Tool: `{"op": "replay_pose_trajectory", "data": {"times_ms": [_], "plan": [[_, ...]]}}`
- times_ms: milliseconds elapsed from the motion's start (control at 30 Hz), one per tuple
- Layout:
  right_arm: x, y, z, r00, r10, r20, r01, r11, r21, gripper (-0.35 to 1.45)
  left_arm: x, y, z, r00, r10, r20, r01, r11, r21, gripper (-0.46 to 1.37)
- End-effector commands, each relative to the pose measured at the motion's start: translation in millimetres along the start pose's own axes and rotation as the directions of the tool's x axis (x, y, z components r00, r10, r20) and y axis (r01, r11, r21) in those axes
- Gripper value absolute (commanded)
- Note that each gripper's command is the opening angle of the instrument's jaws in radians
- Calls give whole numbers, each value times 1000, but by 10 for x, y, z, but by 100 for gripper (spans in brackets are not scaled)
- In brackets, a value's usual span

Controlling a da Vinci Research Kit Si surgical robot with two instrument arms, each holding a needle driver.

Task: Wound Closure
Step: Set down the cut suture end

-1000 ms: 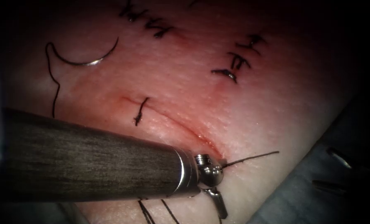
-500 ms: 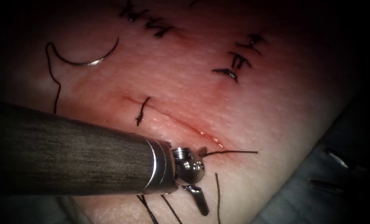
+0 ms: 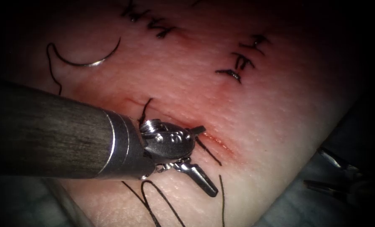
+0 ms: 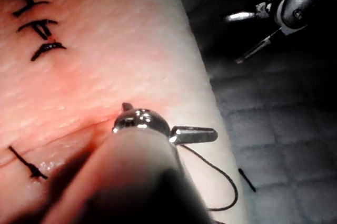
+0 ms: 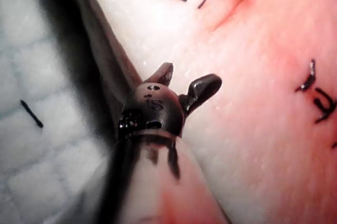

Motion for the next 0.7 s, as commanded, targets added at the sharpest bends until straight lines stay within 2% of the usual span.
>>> {"op": "replay_pose_trajectory", "data": {"times_ms": [33, 67, 133, 367, 533, 700], "plan": [[0, -1, 0, 1000, 0, -1, 0, 1000, 8, 140, -5, -2, 3, 1000, -29, -9, 29, 998, -50, 133], [0, -1, 0, 1000, 0, -1, 0, 1000, 8, 140, -9, -5, 4, 999, -43, -21, 41, 995, -88, 136], [0, -1, 0, 1000, 0, -1, 0, 1000, 8, 140, -18, -11, 7, 998, -58, -34, 53, 992, -116, 136], [1, -2, 3, 1000, 0, -7, 0, 1000, 8, 139, -52, -41, 12, 997, -70, -14, 68, 992, -110, 136], [3, -4, 7, 1000, 7, -11, -7, 1000, 12, 139, -80, -77, 13, 993, -114, 11, 115, 988, -99, 136], [4, -5, 10, 1000, 8, -15, -8, 1000, 15, 139, -102, -100, 19, 991, -132, 22, 133, 988, -79, 136]]}}
